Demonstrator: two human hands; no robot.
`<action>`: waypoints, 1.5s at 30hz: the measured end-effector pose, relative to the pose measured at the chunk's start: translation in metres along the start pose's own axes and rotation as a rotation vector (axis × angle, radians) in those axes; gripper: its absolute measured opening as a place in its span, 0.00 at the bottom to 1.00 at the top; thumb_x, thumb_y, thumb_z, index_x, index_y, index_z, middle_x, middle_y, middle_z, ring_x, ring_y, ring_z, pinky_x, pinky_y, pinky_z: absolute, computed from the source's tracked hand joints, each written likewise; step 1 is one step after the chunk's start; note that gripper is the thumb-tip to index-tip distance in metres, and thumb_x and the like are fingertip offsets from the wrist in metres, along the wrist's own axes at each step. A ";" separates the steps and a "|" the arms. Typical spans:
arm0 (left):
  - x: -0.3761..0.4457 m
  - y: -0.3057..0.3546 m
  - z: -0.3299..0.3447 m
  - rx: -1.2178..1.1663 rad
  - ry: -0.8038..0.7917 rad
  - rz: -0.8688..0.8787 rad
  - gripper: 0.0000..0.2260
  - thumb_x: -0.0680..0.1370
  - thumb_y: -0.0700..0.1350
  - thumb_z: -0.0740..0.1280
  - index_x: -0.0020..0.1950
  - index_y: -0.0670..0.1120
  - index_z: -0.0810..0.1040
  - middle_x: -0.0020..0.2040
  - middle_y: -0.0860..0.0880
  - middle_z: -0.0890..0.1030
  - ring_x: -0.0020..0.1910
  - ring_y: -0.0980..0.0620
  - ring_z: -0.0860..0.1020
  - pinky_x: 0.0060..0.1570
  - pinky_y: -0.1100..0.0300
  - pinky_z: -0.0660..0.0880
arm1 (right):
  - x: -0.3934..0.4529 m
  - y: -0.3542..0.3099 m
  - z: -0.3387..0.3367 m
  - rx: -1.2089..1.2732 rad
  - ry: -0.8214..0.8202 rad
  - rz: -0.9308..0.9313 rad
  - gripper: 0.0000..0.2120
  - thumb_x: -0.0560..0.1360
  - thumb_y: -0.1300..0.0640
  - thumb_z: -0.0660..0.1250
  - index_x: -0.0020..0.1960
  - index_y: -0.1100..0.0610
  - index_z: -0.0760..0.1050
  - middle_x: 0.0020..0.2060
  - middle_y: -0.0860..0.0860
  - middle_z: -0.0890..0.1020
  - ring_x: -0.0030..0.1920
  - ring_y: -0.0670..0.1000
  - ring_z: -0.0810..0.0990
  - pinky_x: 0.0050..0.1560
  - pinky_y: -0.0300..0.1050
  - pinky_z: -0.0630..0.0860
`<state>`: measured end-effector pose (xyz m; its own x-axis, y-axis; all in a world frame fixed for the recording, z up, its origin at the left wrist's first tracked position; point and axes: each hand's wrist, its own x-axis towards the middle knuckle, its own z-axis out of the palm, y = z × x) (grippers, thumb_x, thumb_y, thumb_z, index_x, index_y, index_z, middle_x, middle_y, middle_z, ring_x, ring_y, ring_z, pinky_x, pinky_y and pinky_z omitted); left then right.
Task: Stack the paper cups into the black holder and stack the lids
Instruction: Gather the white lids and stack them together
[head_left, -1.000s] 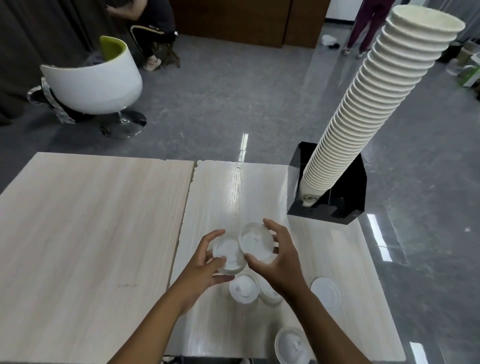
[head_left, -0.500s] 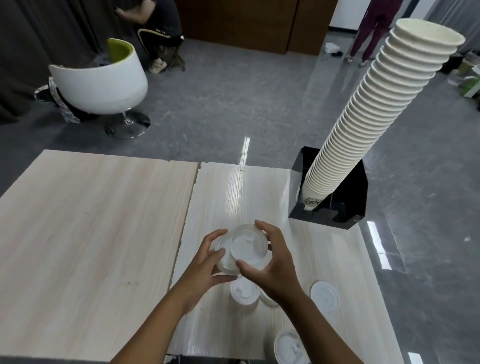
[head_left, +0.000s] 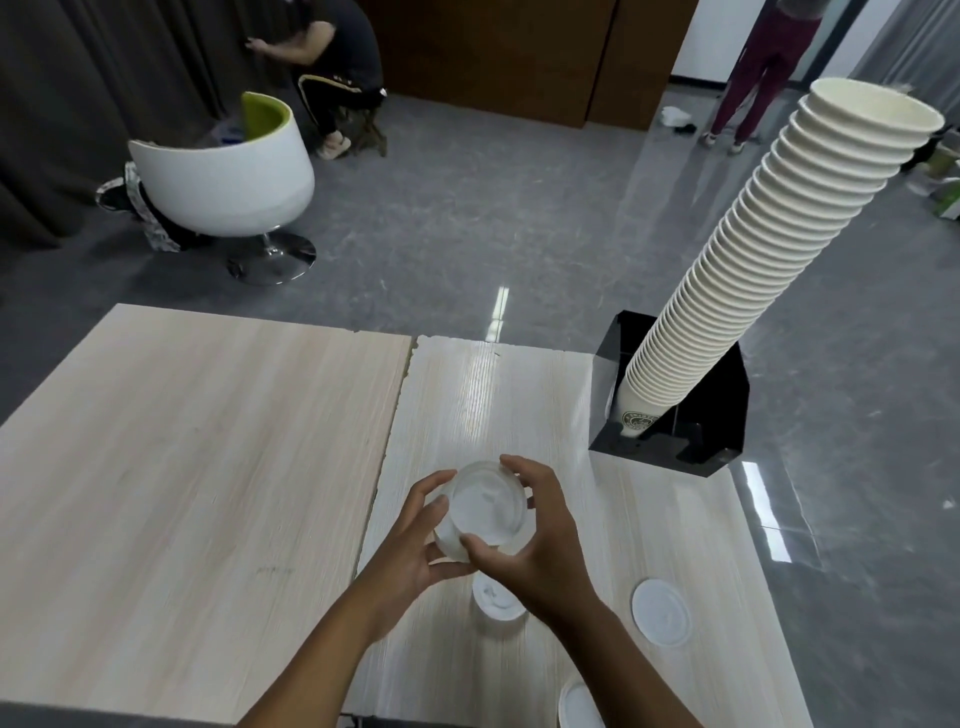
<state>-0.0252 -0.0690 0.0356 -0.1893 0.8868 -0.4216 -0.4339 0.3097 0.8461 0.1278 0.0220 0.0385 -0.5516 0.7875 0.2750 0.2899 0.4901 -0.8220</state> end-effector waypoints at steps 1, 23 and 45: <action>0.000 0.000 -0.001 -0.001 -0.003 0.002 0.25 0.76 0.62 0.68 0.73 0.63 0.70 0.72 0.50 0.75 0.66 0.43 0.80 0.61 0.42 0.81 | 0.001 0.000 0.001 -0.015 -0.018 -0.006 0.41 0.65 0.40 0.80 0.71 0.33 0.61 0.66 0.28 0.69 0.66 0.42 0.73 0.67 0.44 0.76; 0.015 -0.034 -0.031 -0.023 0.165 -0.038 0.28 0.80 0.33 0.68 0.71 0.62 0.73 0.71 0.48 0.73 0.69 0.42 0.76 0.58 0.42 0.82 | -0.059 0.082 -0.008 -0.342 -0.326 0.236 0.45 0.67 0.33 0.74 0.78 0.46 0.63 0.72 0.43 0.71 0.73 0.51 0.67 0.72 0.54 0.65; 0.020 -0.028 -0.043 -0.013 0.116 -0.036 0.32 0.67 0.49 0.77 0.70 0.63 0.74 0.72 0.46 0.72 0.70 0.40 0.75 0.58 0.43 0.83 | -0.045 0.072 -0.003 -0.129 -0.070 0.200 0.44 0.67 0.48 0.81 0.77 0.55 0.65 0.69 0.47 0.68 0.69 0.43 0.69 0.67 0.39 0.72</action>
<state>-0.0550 -0.0745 -0.0106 -0.2733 0.8294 -0.4872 -0.4531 0.3358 0.8258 0.1758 0.0223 -0.0316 -0.5247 0.8481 0.0740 0.4939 0.3741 -0.7849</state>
